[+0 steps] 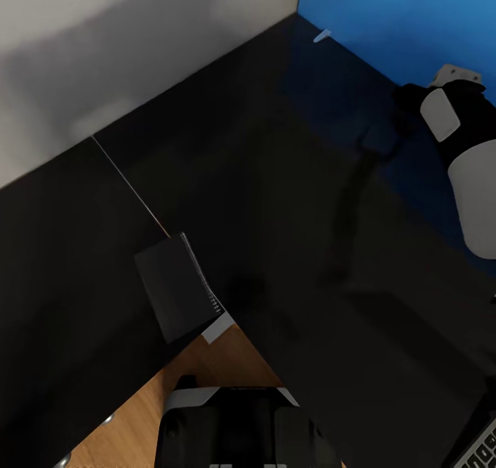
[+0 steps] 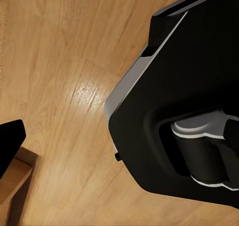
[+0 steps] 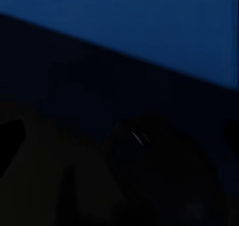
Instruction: In the bedroom, organize the workspace by keeping the computer under the desk, ensuring the monitor is on the desk, placing the keyboard on the desk next to the monitor, placing the mouse on the desk next to the keyboard, moving the folder from the swivel chair onto the desk next to the mouse, stacking the notebook on top of the folder with the pen on top of the notebook, and positioning the swivel chair next to the desk.
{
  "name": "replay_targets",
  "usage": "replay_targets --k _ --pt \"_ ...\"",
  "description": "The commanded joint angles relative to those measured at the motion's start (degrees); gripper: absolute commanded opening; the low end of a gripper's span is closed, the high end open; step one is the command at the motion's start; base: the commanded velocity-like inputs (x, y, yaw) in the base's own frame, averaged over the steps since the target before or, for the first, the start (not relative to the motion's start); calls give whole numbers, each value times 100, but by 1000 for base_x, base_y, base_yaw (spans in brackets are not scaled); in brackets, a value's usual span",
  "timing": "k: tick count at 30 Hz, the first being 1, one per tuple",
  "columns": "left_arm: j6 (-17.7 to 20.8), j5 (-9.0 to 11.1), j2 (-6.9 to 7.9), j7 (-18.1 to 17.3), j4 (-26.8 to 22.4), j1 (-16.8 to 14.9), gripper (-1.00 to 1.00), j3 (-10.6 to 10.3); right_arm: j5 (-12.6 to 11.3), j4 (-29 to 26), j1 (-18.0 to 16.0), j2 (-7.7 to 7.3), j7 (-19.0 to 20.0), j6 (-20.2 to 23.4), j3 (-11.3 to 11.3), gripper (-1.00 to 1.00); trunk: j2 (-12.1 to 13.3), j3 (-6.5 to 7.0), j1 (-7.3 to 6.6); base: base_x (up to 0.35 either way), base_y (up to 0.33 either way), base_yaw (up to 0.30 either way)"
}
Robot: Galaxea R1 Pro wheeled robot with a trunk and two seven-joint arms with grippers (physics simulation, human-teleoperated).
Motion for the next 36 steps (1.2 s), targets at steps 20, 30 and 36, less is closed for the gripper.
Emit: replay_targets --k 20,30,36 --pt "8 18 -5 -20 -5 2 100 11 -46 -96 -137 -245 -63 -1 27 100 -3 -24 1 0 0 0" --pt "8 18 -4 -20 -4 2 100 11 -45 -97 -136 -245 -58 -1 29 100 -3 -66 1 0 0 0" --pt "8 18 -5 -20 -2 2 100 11 -45 -97 -120 -235 -58 0 24 100 -3 -101 1 0 0 0"
